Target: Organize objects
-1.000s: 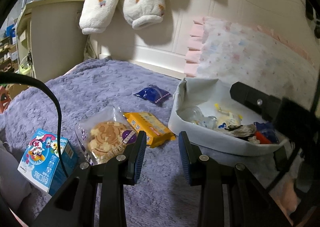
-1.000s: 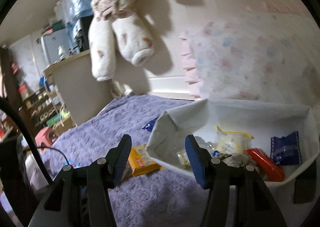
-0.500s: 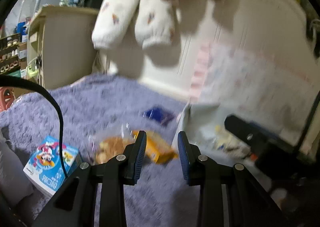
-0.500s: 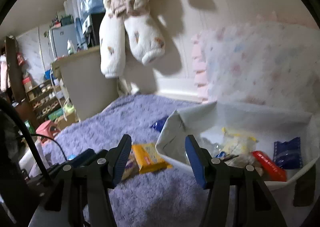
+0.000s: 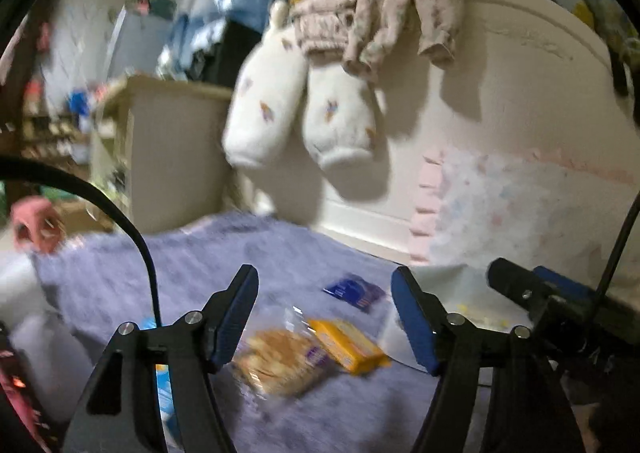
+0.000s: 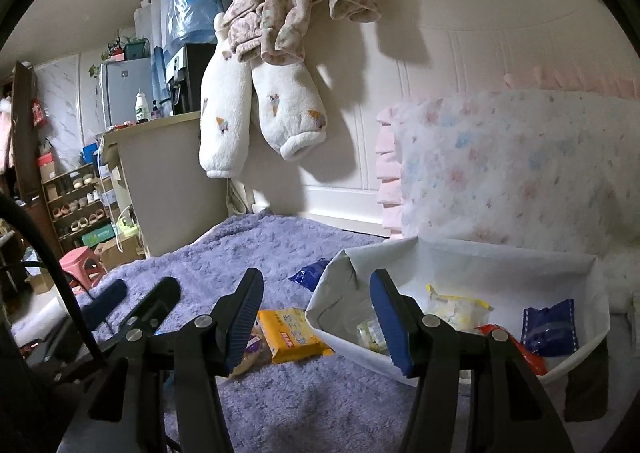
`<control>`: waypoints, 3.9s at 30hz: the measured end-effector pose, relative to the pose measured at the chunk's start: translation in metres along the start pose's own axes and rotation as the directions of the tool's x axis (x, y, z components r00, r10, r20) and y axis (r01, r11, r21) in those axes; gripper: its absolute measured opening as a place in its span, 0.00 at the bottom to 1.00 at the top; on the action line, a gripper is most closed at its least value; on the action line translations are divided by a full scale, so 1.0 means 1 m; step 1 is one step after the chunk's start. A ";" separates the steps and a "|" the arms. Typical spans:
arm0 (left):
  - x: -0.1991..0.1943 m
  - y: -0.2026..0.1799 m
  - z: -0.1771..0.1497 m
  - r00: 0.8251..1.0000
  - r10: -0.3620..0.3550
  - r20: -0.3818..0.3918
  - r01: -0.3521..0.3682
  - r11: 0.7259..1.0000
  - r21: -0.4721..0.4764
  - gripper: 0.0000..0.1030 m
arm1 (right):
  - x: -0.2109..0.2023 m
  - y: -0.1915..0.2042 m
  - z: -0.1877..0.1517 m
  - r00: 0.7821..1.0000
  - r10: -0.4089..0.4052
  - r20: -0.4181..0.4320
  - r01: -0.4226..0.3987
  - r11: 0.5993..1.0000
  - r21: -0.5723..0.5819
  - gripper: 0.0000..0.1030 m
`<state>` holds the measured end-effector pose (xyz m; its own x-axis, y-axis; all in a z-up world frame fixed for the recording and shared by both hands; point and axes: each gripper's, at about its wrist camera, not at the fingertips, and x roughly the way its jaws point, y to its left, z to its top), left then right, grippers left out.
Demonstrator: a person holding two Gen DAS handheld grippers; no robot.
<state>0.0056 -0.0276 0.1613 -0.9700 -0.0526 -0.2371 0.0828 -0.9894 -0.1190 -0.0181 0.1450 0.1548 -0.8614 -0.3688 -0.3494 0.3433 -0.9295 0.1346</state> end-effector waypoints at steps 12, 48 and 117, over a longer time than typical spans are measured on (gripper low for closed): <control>0.014 -0.006 -0.005 0.991 -0.026 -0.134 0.033 0.999 0.044 0.72 | 0.020 -0.014 -0.006 0.972 -0.145 -0.184 0.170 0.977 0.127 0.53; 0.027 -0.007 -0.013 0.976 0.002 -0.219 0.007 0.999 0.038 0.72 | 0.035 -0.020 -0.021 0.935 -0.215 -0.283 0.257 0.959 0.123 0.53; 0.046 -0.003 -0.023 0.940 0.012 -0.340 -0.001 0.999 0.034 0.70 | 0.045 -0.014 -0.036 0.890 -0.246 -0.384 0.311 0.943 0.116 0.53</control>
<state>-0.0343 -0.0241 0.1284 -0.8337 -0.0157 -0.5519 0.0758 -0.9934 -0.0863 -0.0481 0.1420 0.1042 -0.7075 -0.0979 -0.6999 0.0128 -0.9920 0.1258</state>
